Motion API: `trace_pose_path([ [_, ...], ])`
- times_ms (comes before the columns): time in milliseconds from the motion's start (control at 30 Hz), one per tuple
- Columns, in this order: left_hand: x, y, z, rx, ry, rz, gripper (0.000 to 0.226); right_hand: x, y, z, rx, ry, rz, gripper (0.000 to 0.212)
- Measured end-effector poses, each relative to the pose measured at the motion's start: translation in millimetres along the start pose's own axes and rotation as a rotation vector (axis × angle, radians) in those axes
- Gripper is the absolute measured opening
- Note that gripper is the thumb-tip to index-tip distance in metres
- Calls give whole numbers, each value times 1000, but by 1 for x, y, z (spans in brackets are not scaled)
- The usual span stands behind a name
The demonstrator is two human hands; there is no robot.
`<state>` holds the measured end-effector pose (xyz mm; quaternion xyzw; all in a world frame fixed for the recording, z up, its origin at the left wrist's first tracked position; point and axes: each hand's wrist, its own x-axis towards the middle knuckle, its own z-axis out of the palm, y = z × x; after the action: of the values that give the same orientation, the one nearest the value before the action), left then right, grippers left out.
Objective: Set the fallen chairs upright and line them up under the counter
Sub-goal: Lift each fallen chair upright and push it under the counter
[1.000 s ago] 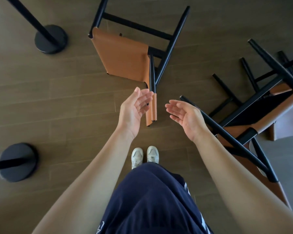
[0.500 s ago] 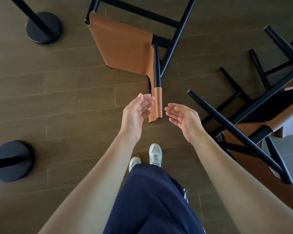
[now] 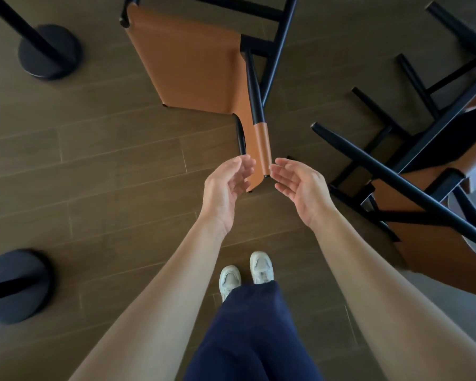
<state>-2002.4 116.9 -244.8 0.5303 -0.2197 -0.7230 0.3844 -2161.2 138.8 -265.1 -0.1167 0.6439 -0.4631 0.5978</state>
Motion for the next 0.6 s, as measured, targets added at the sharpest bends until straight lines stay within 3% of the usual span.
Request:
trace_pose_path([
  [300, 21, -73, -21, -6, 53, 17, 21, 25, 69, -25, 14, 40, 16, 19],
  [600, 112, -180, -56, 61, 46, 68, 24, 126, 162, -60, -76, 84, 6, 14],
])
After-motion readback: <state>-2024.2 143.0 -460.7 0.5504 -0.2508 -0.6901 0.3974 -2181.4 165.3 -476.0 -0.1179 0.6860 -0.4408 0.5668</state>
